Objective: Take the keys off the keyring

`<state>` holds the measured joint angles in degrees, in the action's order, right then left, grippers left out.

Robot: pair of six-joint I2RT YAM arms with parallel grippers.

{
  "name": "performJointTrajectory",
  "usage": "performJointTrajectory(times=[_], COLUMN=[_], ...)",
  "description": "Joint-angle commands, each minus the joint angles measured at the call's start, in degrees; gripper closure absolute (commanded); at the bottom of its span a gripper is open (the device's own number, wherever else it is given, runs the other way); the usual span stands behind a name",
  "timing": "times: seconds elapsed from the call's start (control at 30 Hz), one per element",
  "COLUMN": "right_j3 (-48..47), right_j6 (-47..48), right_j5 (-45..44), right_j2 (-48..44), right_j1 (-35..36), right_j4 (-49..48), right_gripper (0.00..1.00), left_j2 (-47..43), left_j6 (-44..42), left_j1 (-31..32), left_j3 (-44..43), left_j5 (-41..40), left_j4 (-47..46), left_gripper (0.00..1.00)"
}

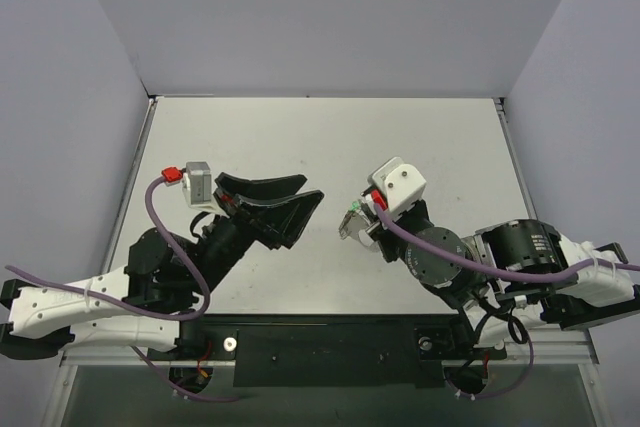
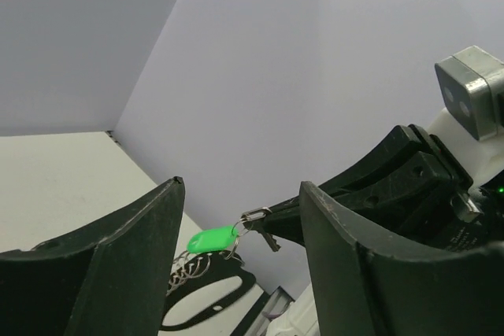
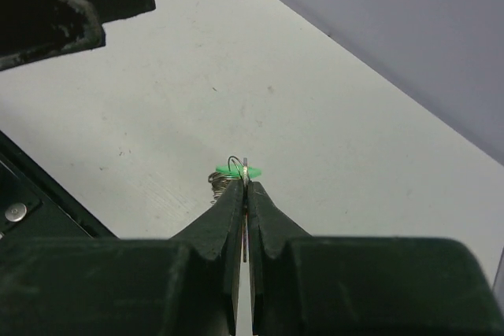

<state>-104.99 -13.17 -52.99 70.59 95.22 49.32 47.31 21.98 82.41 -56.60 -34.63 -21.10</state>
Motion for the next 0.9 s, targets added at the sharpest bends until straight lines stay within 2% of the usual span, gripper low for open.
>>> performJointTrajectory(times=[0.0,0.17,0.3,0.47,0.6,0.7,0.87], right_j3=[-0.74,1.89,4.97,8.04,8.14,7.96,7.43], right_j6=[6.4,7.19,7.11,6.31,6.05,5.79,5.26], right_j5=[2.71,10.53,16.16,20.56,21.35,21.79,23.02], right_j2=[-1.59,-5.27,-9.49,-12.58,-12.4,-12.05,-11.26], right_j1=[1.99,2.08,1.99,1.99,1.9,1.81,1.9], right_j4=[1.74,0.17,-2.72,-5.46,-5.55,-5.11,-4.5], right_gripper=[1.0,1.0,1.0,1.0,1.0,1.0,1.0], left_j2=[-3.27,-6.52,-7.14,-1.89,1.38,1.38,1.38], left_j6=[-4.91,-8.96,-11.42,-12.83,-13.71,-14.59,-15.65], left_j1=[0.03,-0.06,0.03,0.03,0.03,0.03,0.03], left_j3=[-4.48,-5.01,-5.8,-9.49,-10.29,-8.8,-8.53], left_j5=[3.33,11.68,18.8,25.31,27.51,28.13,29.09], left_j4=[13.25,21.0,26.36,31.38,30.34,26.21,24.88], left_gripper=[0.34,0.37,0.35,0.36,0.39,0.34,0.32])
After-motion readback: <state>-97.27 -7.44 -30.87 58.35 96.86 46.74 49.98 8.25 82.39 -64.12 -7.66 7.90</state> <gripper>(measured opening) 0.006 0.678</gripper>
